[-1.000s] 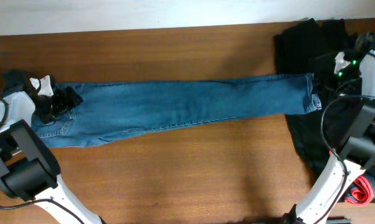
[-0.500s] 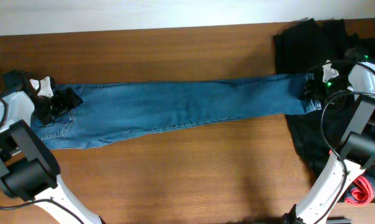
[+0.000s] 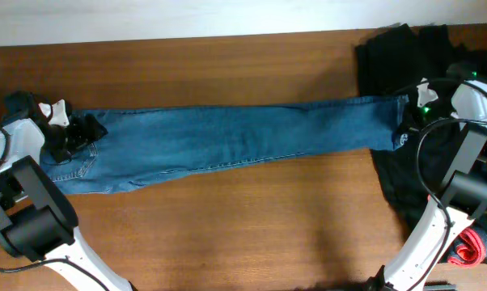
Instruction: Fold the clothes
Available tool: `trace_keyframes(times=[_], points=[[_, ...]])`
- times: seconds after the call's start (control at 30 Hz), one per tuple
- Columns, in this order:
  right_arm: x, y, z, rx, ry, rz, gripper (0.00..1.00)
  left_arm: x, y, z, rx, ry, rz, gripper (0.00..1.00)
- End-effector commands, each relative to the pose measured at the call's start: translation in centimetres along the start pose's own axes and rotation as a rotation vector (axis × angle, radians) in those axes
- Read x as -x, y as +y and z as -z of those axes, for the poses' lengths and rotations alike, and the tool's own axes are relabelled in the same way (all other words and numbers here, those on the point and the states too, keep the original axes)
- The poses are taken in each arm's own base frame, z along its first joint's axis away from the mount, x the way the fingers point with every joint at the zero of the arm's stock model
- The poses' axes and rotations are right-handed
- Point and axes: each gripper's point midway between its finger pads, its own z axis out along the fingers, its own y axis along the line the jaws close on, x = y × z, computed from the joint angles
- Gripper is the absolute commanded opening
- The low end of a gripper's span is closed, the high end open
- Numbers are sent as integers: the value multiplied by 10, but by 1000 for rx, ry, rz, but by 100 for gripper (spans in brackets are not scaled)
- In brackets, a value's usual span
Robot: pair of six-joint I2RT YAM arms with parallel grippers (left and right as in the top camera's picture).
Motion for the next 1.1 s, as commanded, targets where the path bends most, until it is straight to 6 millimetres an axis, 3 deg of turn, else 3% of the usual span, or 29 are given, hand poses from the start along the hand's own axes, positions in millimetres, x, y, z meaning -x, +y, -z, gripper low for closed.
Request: trace_keyframes(times=[0.0,0.13,0.27,0.43,0.6,0.67,0.8,0.93,1.07], points=[[19,14,41,-1,-89,28,4,-50,28,-29,63,165,96,99],[27,22,77,-15,-154,39,4,-50,25,-29,49,167,74,99],[33,26,118,-55,-236,48,4,-45,4,-17,-1,148,-5,99],[37,25,158,-135,-320,49,4,-21,-22,21,2,37,-74,99],[36,34,174,-139,-353,66,4,-5,-37,60,8,-62,-112,99],[34,50,175,-128,-348,96,4,-1,-41,72,10,-93,-122,99],[27,95,165,-102,-304,190,4,0,-42,77,11,-102,-125,99],[14,159,147,-63,-246,312,4,-2,-37,77,39,-94,-121,99],[-5,236,129,-16,-213,429,4,-2,-12,80,185,-90,-75,99]])
